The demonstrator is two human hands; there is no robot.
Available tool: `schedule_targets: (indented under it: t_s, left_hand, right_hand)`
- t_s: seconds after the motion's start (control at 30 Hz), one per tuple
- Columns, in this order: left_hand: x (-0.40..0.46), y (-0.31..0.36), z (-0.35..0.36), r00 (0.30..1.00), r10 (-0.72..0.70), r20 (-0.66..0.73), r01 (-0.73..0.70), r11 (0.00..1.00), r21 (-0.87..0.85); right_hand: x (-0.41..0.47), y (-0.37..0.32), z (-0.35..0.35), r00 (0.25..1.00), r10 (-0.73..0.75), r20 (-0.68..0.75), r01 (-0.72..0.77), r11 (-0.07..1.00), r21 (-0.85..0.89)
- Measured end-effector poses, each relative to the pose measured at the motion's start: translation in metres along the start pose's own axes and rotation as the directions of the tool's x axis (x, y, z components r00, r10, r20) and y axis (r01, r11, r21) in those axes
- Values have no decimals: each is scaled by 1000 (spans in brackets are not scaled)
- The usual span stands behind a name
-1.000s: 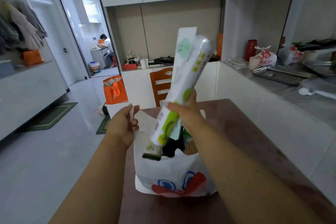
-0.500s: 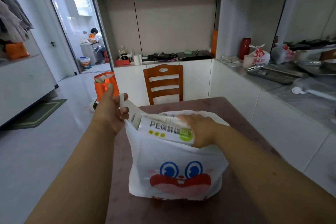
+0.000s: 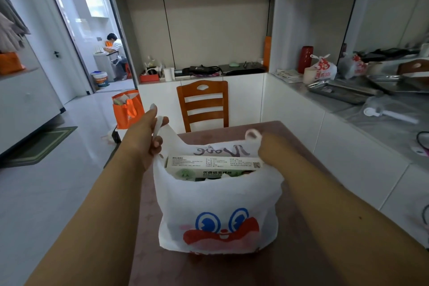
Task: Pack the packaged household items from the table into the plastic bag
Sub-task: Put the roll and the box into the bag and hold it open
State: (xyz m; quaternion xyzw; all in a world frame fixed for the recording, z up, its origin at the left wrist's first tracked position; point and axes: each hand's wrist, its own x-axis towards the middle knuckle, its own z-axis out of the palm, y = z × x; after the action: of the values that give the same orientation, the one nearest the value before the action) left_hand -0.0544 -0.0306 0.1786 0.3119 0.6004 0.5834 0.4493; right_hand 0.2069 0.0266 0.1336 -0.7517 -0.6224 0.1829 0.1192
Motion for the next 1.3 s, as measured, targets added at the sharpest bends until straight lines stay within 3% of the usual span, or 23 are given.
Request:
schedule_targets:
  t_s: [0.07,0.2,0.23,0.3,0.33,0.37,0.5,0.57,0.63,0.7,0.8,1.0,1.17,1.3]
  left_hand:
    - [1,2,1,1000,5,-31,-5,1000,23]
    - [3,4,6,1000,6,-26,-6,1000,-5]
    - [3,5,9,1000,14,-12,-14,1000,-26]
    - [2,10,15,999,44,10,-43,996,-76]
    - [2,15,18,998,68,7,-67,994,-89]
    - [2,21,20,996,94,-7,-94,990,-103]
    - [-5,46,22,978,205,-44,-209,962,-175]
    - [-17,46,21,969,246,-25,-247,954,-168]
    - [-33,25,25,971,241,6,-240,967,-82]
    - [-48,-7,32,987,160,6,-161,986,44]
    - [-55,-37,43,1000,9,26,-10,999,35]
    - [-31,-26,56,991,-123,-53,126,991,46]
    - [-20,-27,57,996,78,-36,-65,956,287]
    - [-16,-29,58,991,133,-24,-119,941,318]
  right_hand:
    - [7,-1,-13,992,108,61,-120,963,240]
    - [9,-3,-39,992,118,54,-128,806,578]
    - [9,-4,-49,994,92,57,-105,676,729]
    - [4,-7,-69,996,17,82,-83,317,945]
    - [1,-11,-79,997,-51,60,-48,204,978]
    - [-5,-17,-88,994,-108,17,1,169,986]
    - [-24,-35,-122,950,-214,-229,267,168,949]
    - [-33,-31,-132,933,-258,-252,312,222,924]
    - [-39,-14,-126,956,-247,-158,243,366,898]
    - [-46,7,-100,988,-154,8,79,547,834]
    - [-51,27,-59,987,-41,157,-99,617,781]
    - [-40,30,-58,997,-9,82,-62,584,809]
    - [-36,26,-65,999,-32,-28,43,712,701]
    - [-31,24,-69,994,-64,-93,108,782,614]
